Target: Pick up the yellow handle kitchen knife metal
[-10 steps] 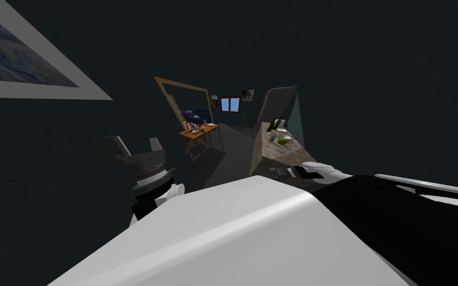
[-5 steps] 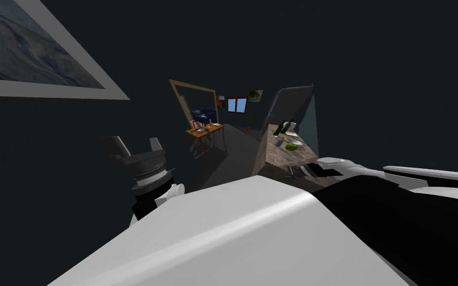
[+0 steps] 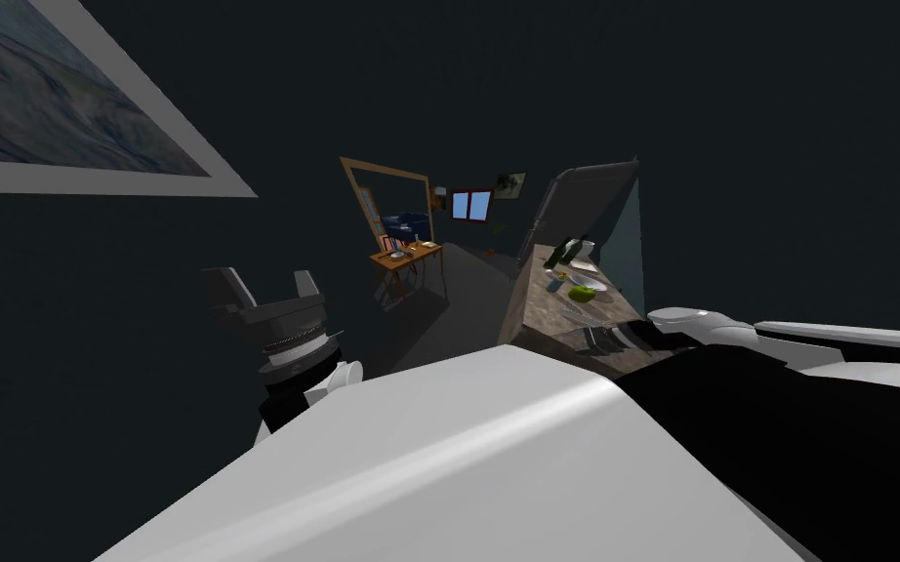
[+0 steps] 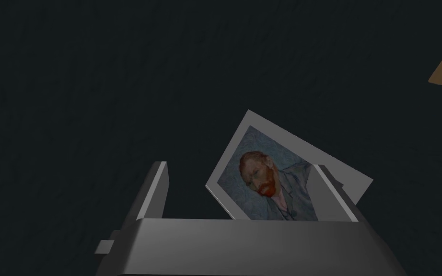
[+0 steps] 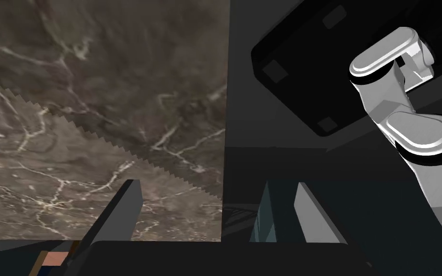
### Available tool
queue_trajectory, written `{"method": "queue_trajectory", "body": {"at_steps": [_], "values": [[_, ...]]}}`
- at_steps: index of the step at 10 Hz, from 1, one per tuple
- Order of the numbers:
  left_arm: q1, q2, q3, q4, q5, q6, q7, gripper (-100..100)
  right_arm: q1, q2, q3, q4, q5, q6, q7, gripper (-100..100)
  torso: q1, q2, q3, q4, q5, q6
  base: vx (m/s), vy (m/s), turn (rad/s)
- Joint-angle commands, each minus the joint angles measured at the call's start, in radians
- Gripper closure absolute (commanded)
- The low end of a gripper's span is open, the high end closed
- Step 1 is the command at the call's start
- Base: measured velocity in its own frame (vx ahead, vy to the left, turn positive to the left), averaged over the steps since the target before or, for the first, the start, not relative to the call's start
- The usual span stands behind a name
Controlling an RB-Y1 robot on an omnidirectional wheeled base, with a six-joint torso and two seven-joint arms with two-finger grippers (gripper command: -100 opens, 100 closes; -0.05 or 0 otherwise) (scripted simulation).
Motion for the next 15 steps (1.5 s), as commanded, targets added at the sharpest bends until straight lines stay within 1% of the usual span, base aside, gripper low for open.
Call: {"method": "queue_trajectory", "body": {"at_steps": [1, 3, 4, 5, 6, 7, 8, 9, 10, 11, 12, 13, 14, 15], "values": [[0.0, 0.0, 0.0, 0.0, 0.0, 0.0, 0.0, 0, 0.008, -0.026, 0.015, 0.05, -0.002, 0.013, 0.004, -100, 0.0, 0.0, 0.0, 0.0, 0.0, 0.0, 0.03, -0.091, 0.173], [0.0, 0.0, 0.0, 0.0, 0.0, 0.0, 0.0, 0, 0.008, -0.026, 0.015, 0.051, -0.002, 0.013, 0.004, -100, -0.003, -0.002, -0.001, 0.0, -0.001, -0.001, 0.023, -0.086, 0.071], [0.0, 0.0, 0.0, 0.0, 0.0, 0.0, 0.0, 0, 0.003, -0.036, 0.034, 0.109, 0.003, 0.015, 0.008, -100, -0.001, 0.0, 0.0, 0.0, 0.0, 0.0, 0.024, -0.112, 0.156], [0.0, 0.0, 0.0, 0.0, 0.0, 0.0, 0.0, 0, -0.001, -0.038, 0.053, 0.133, 0.007, 0.018, 0.012, -100, -0.003, -0.001, 0.0, 0.0, 0.0, -0.001, 0.067, -0.202, 0.28], [0.0, 0.0, 0.0, 0.0, 0.0, 0.0, 0.0, 0, -0.001, -0.038, 0.053, 0.161, 0.007, 0.018, 0.012, -100, -0.008, -0.003, -0.002, -0.001, -0.002, -0.001, 0.034, -0.162, 0.147], [0.0, 0.0, 0.0, 0.0, 0.0, 0.0, 0.0, 0, -0.004, -0.034, 0.072, 0.206, 0.011, 0.021, 0.015, -100, -0.007, -0.002, -0.001, -0.001, -0.002, 0.0, -0.001, -0.162, 0.135], [0.0, 0.0, 0.0, 0.0, 0.0, 0.0, 0.0, 0, -0.004, -0.034, 0.072, 0.188, 0.011, 0.021, 0.015, -100, -0.007, 0.0, 0.0, 0.0, -0.001, 0.0, -0.002, -0.134, 0.086], [0.0, 0.0, 0.0, 0.0, 0.0, 0.0, 0.0, 0, -0.004, -0.034, 0.072, 0.206, 0.011, 0.021, 0.015, -100, -0.005, 0.0, 0.0, 0.0, -0.002, 0.0, -0.002, -0.045, 0.008], [0.0, 0.0, 0.0, 0.0, 0.0, 0.0, 0.0, 0, -0.005, -0.022, 0.09, 0.243, 0.015, 0.024, 0.017, -100, -0.001, 0.0, 0.0, 0.0, -0.001, 0.0, 0.011, -0.064, 0.121], [0.0, 0.0, 0.0, 0.0, 0.0, 0.0, 0.0, 0, -0.005, -0.022, 0.09, 0.243, 0.015, 0.024, 0.017, -100, -0.001, -0.001, 0.0, 0.0, 0.0, -0.001, 0.013, -0.081, 0.091], [0.0, 0.0, 0.0, 0.0, 0.0, 0.0, 0.0, 0, -0.005, -0.005, 0.108, 0.273, 0.019, 0.025, 0.019, -100, -0.001, -0.001, -0.001, 0.0, 0.0, 0.0, 0.007, -0.117, 0.111], [0.0, 0.0, 0.0, 0.0, 0.0, 0.0, 0.0, 0, -0.005, -0.005, 0.108, 0.273, 0.019, 0.025, 0.019, -100, -0.003, -0.001, 0.0, 0.0, -0.001, 0.0, 0.003, -0.106, 0.078], [0.0, 0.0, 0.0, 0.0, 0.0, 0.0, 0.0, 0, -0.004, 0.015, 0.123, 0.295, 0.022, 0.026, 0.02, -100, -0.003, -0.001, 0.0, 0.0, -0.001, 0.0, 0.001, -0.096, 0.095], [0.0, 0.0, 0.0, 0.0, 0.0, 0.0, 0.0, 0, -0.004, 0.015, 0.123, 0.295, 0.022, 0.026, 0.02, -100, -0.003, -0.001, 0.0, 0.0, -0.001, 0.0, -0.001, -0.069, 0.058]]}}
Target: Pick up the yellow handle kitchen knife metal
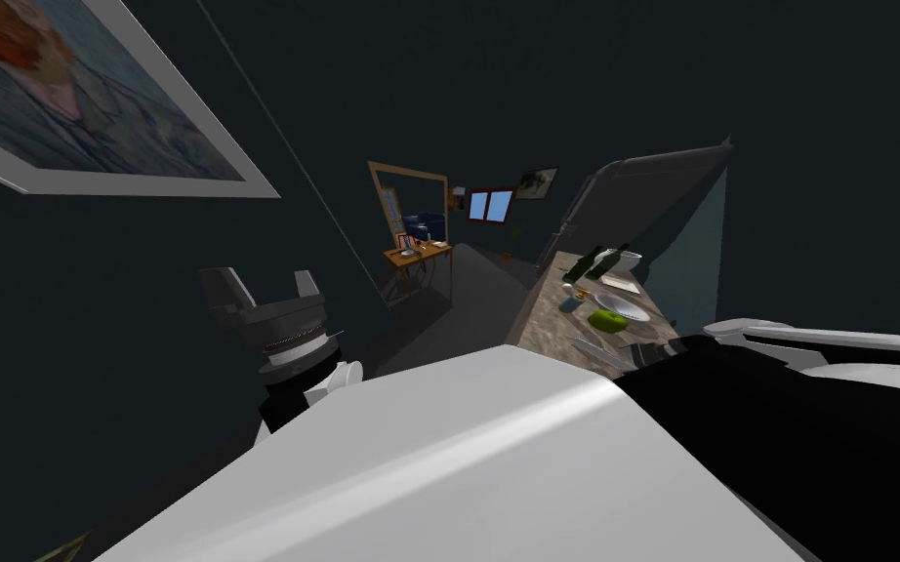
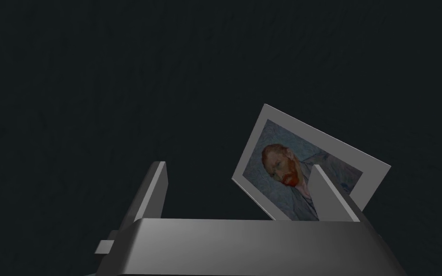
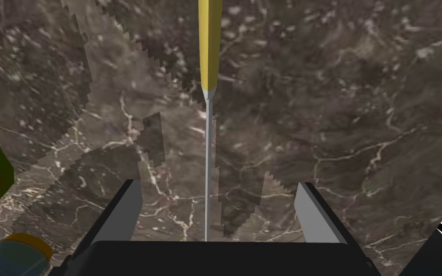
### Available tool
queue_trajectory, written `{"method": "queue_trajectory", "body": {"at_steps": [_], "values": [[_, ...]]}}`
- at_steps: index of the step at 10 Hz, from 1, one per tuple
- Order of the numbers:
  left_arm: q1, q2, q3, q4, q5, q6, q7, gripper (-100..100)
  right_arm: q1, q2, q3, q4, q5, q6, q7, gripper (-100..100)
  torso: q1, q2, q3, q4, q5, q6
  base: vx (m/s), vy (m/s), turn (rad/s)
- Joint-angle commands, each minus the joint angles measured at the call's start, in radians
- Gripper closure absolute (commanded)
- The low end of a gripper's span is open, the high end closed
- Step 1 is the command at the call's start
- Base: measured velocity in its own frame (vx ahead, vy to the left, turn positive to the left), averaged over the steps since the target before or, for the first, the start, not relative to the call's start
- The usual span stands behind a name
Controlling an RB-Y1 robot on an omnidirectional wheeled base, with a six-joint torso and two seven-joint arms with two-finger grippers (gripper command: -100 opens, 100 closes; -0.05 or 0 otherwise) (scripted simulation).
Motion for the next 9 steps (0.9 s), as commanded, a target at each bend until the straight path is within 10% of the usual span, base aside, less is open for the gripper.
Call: {"method": "queue_trajectory", "body": {"at_steps": [1, 2, 3, 4, 8, 9], "values": [[0.0, 0.0, 0.0, 0.0, 0.0, 0.0, 0.0, 0, 0.001, 0.04, 0.025, 0.031, 0.005, 0.006, -0.001, -100, 0.0, 0.0, 0.0, 0.0, 0.0, 0.0, -0.017, -0.091, 0.106], [0.0, 0.0, 0.0, 0.0, 0.0, 0.0, 0.0, 0, -0.025, 0.029, 0.022, 0.034, 0.016, 0.0, -0.005, -100, -0.001, 0.001, 0.0, 0.0, -0.001, -0.001, -0.011, -0.05, 0.037], [0.0, 0.0, 0.0, 0.0, 0.0, 0.0, 0.0, 0, -0.03, 0.033, 0.025, 0.041, 0.019, -0.003, -0.006, 0, 0.001, 0.0, 0.0, 0.0, 0.0, 0.0, -0.001, -0.009, -0.004], [0.0, 0.0, 0.0, 0.0, 0.0, 0.0, 0.0, 0, -0.033, 0.049, 0.028, 0.049, 0.021, 0.01, -0.031, -100, 0.004, 0.0, 0.0, 0.0, 0.001, 0.0, -0.065, -0.008, 0.207], [0.0, 0.0, 0.0, 0.0, 0.0, 0.0, 0.0, 0, -0.027, 0.067, 0.031, 0.044, 0.02, 0.038, -0.076, -100, 0.004, 0.01, 0.006, 0.002, 0.001, 0.0, -0.137, -0.01, 0.2], [0.0, 0.0, 0.0, 0.0, 0.0, 0.0, 0.0, 0, -0.027, 0.068, 0.031, 0.044, 0.02, 0.04, -0.08, 100, 0.004, 0.006, 0.004, 0.002, 0.001, 0.001, -0.012, -0.001, -0.011]]}}
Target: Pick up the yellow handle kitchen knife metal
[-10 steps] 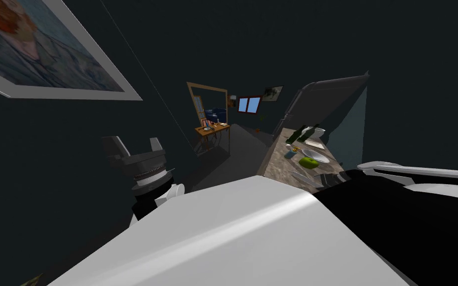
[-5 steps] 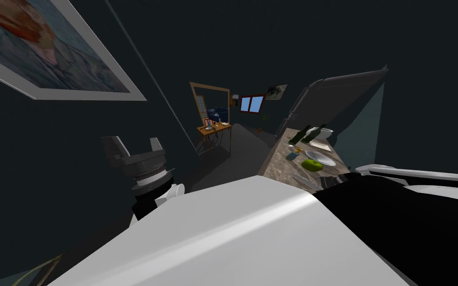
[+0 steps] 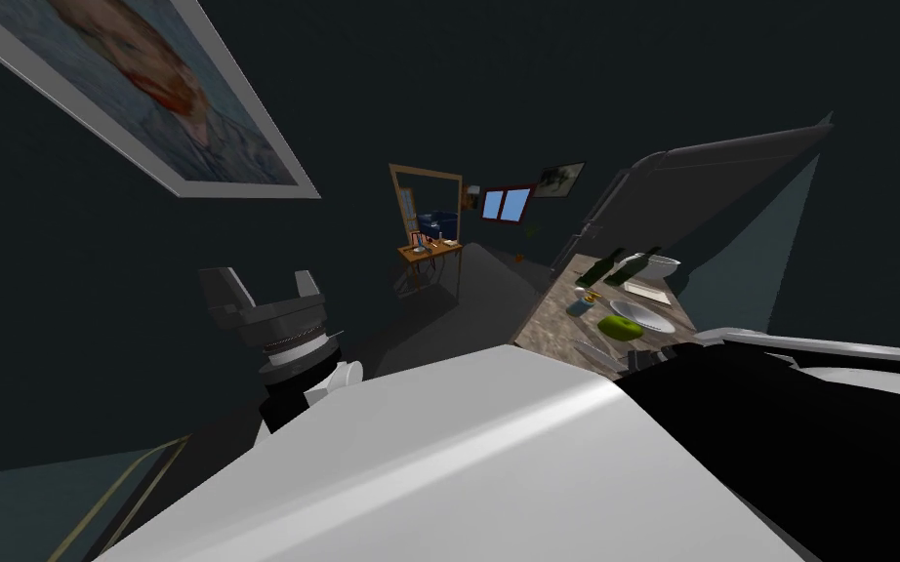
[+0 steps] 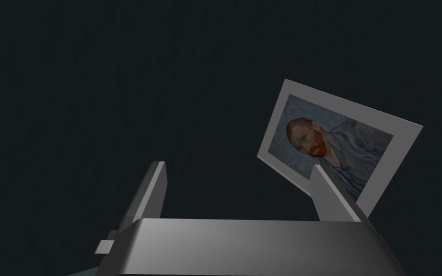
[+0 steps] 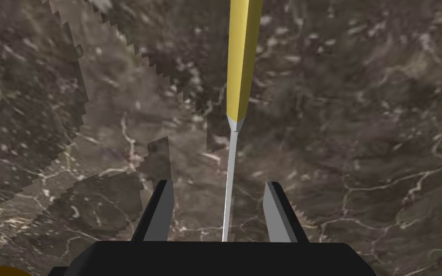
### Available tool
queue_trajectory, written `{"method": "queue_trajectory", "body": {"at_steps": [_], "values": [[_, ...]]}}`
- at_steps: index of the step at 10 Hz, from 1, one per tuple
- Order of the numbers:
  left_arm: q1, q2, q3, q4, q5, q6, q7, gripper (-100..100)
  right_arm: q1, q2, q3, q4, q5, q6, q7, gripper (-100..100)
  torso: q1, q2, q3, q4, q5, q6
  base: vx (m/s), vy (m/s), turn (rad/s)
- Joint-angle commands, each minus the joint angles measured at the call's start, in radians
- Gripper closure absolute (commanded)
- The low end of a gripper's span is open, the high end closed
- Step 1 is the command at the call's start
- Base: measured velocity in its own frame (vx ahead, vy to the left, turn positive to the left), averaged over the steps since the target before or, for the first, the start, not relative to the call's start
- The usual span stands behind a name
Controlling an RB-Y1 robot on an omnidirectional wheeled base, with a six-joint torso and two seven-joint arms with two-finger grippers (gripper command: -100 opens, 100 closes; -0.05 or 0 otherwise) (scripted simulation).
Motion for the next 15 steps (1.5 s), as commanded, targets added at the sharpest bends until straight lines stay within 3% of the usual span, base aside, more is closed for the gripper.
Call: {"method": "queue_trajectory", "body": {"at_steps": [1, 4, 5, 6, 8, 9, 11, 13, 14, 15], "values": [[0.0, 0.0, 0.0, 0.0, 0.0, 0.0, 0.0, 0, 0.0, 0.0, 0.0, 0.0, 0.0, 0.0, 0.0, 100, 0.0, 0.0, 0.0, 0.0, 0.0, 0.0, -0.007, 0.001, -0.007], [0.0, 0.0, 0.0, 0.0, 0.0, 0.0, 0.0, 0, -0.001, -0.002, -0.001, 0.0, -0.001, -0.003, -0.003, 100, -0.002, -0.001, -0.001, -0.001, -0.003, 0.0, 0.001, -0.002, 0.004], [0.0, 0.0, 0.0, 0.0, 0.0, 0.0, 0.0, 0, -0.001, -0.002, -0.001, 0.0, -0.001, -0.002, -0.003, 0, -0.002, -0.001, -0.001, -0.001, -0.003, 0.001, 0.0, 0.0, 0.0], [0.0, 0.0, 0.0, 0.0, 0.0, 0.0, 0.0, 0, -0.008, -0.017, -0.006, -0.01, -0.009, -0.031, -0.001, -100, -0.003, -0.001, -0.001, -0.001, -0.003, 0.001, -0.029, -0.031, -0.047], [0.0, 0.0, 0.0, 0.0, 0.0, 0.0, 0.0, 0, -0.008, -0.017, -0.006, -0.01, -0.009, -0.031, -0.001, -100, -0.005, 0.002, 0.001, 0.0, -0.004, 0.001, -0.028, -0.027, -0.006], [0.0, 0.0, 0.0, 0.0, 0.0, 0.0, 0.0, 0, -0.017, -0.029, -0.011, -0.025, -0.018, -0.066, 0.0, -100, -0.004, 0.001, 0.001, 0.0, -0.004, 0.001, -0.033, -0.04, -0.053], [0.0, 0.0, 0.0, 0.0, 0.0, 0.0, 0.0, 0, -0.025, -0.039, -0.016, -0.037, -0.027, -0.094, 0.001, -100, -0.006, 0.002, 0.001, 0.0, -0.004, 0.001, -0.05, -0.05, -0.036], [0.0, 0.0, 0.0, 0.0, 0.0, 0.0, 0.0, 0, -0.025, -0.039, -0.016, -0.037, -0.027, -0.094, 0.001, -100, -0.005, 0.002, 0.001, 0.0, -0.004, 0.001, -0.025, -0.02, -0.003], [0.0, 0.0, 0.0, 0.0, 0.0, 0.0, 0.0, 0, -0.034, -0.052, -0.023, -0.05, -0.037, -0.127, 0.002, -100, -0.004, 0.001, 0.001, 0.0, -0.004, 0.001, -0.038, -0.028, -0.039], [0.0, 0.0, 0.0, 0.0, 0.0, 0.0, 0.0, 0, -0.034, -0.052, -0.023, -0.05, -0.037, -0.127, 0.002, -100, -0.005, 0.002, 0.001, 0.0, -0.004, 0.001, -0.043, -0.041, -0.031]]}}
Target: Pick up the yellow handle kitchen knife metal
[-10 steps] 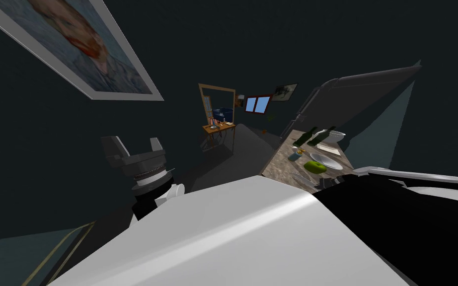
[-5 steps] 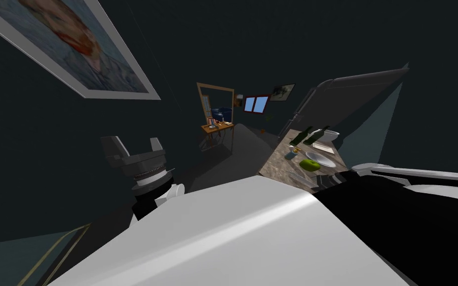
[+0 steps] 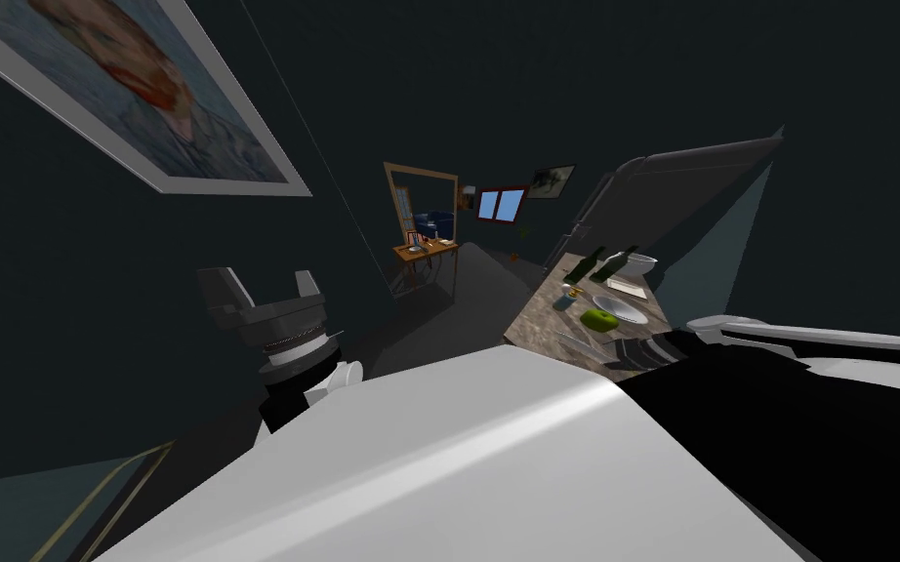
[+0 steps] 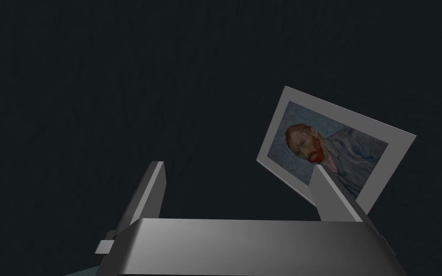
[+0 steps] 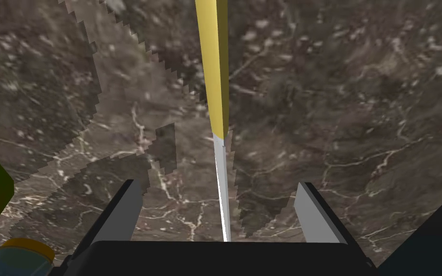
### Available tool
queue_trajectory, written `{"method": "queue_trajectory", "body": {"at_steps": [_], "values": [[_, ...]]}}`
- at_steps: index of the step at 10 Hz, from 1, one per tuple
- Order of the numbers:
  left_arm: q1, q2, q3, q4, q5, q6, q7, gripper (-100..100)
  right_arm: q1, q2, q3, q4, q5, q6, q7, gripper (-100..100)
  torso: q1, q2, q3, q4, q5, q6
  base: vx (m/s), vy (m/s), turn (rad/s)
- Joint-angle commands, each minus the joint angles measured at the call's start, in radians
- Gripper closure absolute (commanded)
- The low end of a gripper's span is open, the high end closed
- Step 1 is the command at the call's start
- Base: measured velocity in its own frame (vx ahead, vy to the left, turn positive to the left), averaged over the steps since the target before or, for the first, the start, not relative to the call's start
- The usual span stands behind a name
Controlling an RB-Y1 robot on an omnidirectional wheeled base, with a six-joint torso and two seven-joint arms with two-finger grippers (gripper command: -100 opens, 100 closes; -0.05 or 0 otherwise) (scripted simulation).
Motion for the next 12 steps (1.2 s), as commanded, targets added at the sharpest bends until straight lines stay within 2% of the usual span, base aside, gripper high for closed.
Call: {"method": "queue_trajectory", "body": {"at_steps": [1, 2, 4, 6, 9, 11, 12], "values": [[0.0, 0.0, 0.0, 0.0, 0.0, 0.0, 0.0, 0, 0.03, -0.02, -0.01, -0.047, -0.016, 0.013, -0.011, -100, 0.0, 0.0, 0.0, 0.0, 0.0, 0.0, -0.018, -0.021, -0.003], [0.0, 0.0, 0.0, 0.0, 0.0, 0.0, 0.0, 0, 0.02, -0.034, -0.016, -0.061, -0.026, -0.021, -0.009, -100, 0.001, -0.001, 0.0, 0.0, 0.0, 0.0, -0.039, -0.036, -0.055], [0.0, 0.0, 0.0, 0.0, 0.0, 0.0, 0.0, 0, 0.015, -0.042, -0.02, -0.069, -0.032, -0.042, -0.009, -100, 0.0, 0.0, 0.0, 0.0, 0.0, 0.0, -0.04, -0.046, -0.027], [0.0, 0.0, 0.0, 0.0, 0.0, 0.0, 0.0, 0, 0.015, -0.042, -0.02, -0.069, -0.032, -0.042, -0.009, -100, 0.001, -0.001, 0.0, 0.0, 0.0, 0.0, -0.018, -0.016, -0.003], [0.0, 0.0, 0.0, 0.0, 0.0, 0.0, 0.0, 0, -0.001, -0.062, -0.032, -0.091, -0.051, -0.097, -0.008, -100, 0.0, 0.0, 0.0, 0.0, 0.0, 0.0, -0.041, -0.036, -0.035], [0.0, 0.0, 0.0, 0.0, 0.0, 0.0, 0.0, 0, 0.0, -0.062, -0.032, -0.093, -0.051, -0.092, -0.009, -100, 0.0, 0.0, 0.0, 0.0, 0.0, 0.0, -0.026, -0.032, -0.014], [0.0, 0.0, 0.0, 0.0, 0.0, 0.0, 0.0, 0, -0.002, -0.061, -0.032, -0.091, -0.05, -0.096, -0.008, 0, 0.001, -0.001, -0.001, 0.0, 0.0, 0.0, 0.0, 0.0, 0.0]]}}
